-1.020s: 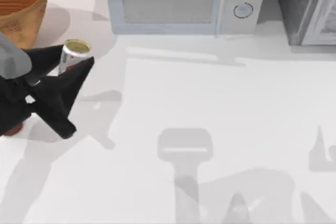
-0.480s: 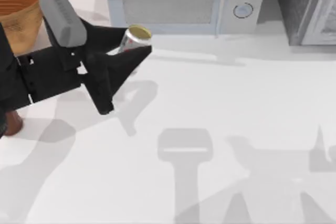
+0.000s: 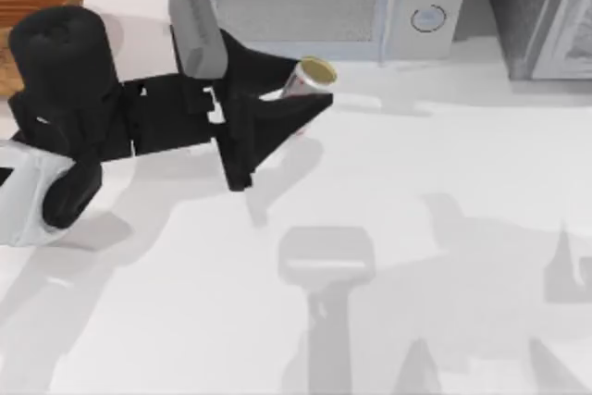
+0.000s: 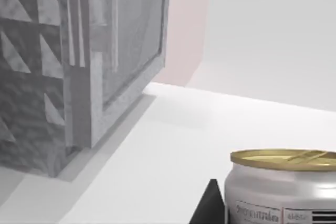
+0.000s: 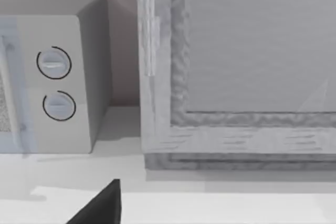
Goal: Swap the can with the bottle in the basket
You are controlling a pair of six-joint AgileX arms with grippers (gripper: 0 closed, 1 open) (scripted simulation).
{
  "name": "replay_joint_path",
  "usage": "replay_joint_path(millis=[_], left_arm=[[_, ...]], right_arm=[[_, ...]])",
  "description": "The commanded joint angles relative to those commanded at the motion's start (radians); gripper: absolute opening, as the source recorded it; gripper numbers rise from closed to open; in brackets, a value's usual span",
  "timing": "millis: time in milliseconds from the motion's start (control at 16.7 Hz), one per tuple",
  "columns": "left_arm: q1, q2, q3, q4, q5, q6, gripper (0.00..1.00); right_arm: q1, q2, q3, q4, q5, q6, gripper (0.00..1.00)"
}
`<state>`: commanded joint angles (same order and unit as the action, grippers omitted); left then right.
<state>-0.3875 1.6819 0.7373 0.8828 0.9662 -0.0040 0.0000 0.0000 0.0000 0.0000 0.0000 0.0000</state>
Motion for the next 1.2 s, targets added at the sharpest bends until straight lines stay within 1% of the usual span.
replay_joint_path(millis=[840,960,1200], left_arm=[[-0.056,0.664,0.275,0.393,0.213,0.006,0.00],[-0.058,0.754,0.319,0.452,0.231,0.014,0.00],[-0.044,0.838,0.363,0.515,0.222,0.028,0.00]], right_arm=[[0.000,0.000,0.000,0.000,0.000,0.000,1.00],[0.000,0.000,0.000,0.000,0.000,0.000,1.00],[0.000,0.000,0.000,0.000,0.000,0.000,1.00]])
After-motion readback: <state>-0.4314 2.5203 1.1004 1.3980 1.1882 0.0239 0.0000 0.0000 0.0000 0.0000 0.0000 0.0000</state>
